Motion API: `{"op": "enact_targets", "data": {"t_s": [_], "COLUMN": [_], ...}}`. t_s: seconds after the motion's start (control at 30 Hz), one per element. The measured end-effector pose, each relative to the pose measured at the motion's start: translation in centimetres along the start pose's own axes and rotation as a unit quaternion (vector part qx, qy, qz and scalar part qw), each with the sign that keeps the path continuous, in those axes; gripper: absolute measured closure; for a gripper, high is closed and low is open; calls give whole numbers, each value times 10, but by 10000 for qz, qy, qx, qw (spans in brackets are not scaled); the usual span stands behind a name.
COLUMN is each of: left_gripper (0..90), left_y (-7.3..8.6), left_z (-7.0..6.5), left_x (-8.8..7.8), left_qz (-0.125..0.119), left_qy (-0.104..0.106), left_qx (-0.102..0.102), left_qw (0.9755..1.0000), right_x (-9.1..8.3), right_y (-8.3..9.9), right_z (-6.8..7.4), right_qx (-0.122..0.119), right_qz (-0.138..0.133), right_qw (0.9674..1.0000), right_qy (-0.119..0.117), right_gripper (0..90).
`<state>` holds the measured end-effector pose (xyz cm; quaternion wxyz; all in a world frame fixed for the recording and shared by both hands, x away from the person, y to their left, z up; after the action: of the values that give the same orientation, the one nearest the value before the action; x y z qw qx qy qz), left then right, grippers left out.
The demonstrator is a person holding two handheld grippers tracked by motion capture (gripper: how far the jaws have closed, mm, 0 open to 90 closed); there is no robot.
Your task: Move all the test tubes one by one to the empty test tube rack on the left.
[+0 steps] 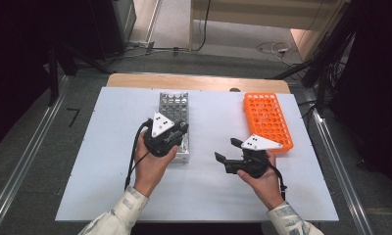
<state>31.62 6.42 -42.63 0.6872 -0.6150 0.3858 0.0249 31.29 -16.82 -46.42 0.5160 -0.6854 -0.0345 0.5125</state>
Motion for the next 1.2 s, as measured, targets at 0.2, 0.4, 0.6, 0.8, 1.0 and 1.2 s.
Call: {"op": "enact_targets", "data": {"t_s": [0.2, 0.4, 0.6, 0.8, 1.0, 1.2], "left_gripper": [757, 757, 756, 754, 702, 644], "left_y": [7, 12, 17, 20, 19, 16], "left_z": [0, 0, 0, 0, -1, -1], "left_x": [5, 9, 14, 16, 15, 11], "left_qz": [87, 175, 273, 318, 288, 185], "left_qy": [-26, -49, -61, -31, 63, 173], "left_qx": [6, 41, 35, -4, -58, -177], "left_qw": [10000, 9998, 9996, 9995, 9996, 9995], "right_x": [0, 1, 1, 1, 1, 0], "right_y": [0, 0, 1, 1, 1, 1], "right_z": [1, 1, 1, 1, 1, -1], "right_qx": [-16, -7, 7, -2, 4, 9], "right_qz": [-3, 4, 21, 27, 25, 5], "right_qw": [10000, 10000, 10000, 10000, 10000, 10000], "right_qy": [-12, -11, 7, 11, 10, 41], "right_gripper": [202, 202, 203, 204, 204, 207]}}
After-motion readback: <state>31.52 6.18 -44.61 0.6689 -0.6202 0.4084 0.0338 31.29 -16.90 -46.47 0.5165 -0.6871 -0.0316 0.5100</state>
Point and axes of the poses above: each handheld gripper's, and its own axes: x roughly forward along the jaws, y roughly out of its underside, z roughly to its left, the point moved 4 cm from there along x, roughly forward along the jaws, and after that the axes turned 12 degrees about z, right-handed, at the moved point
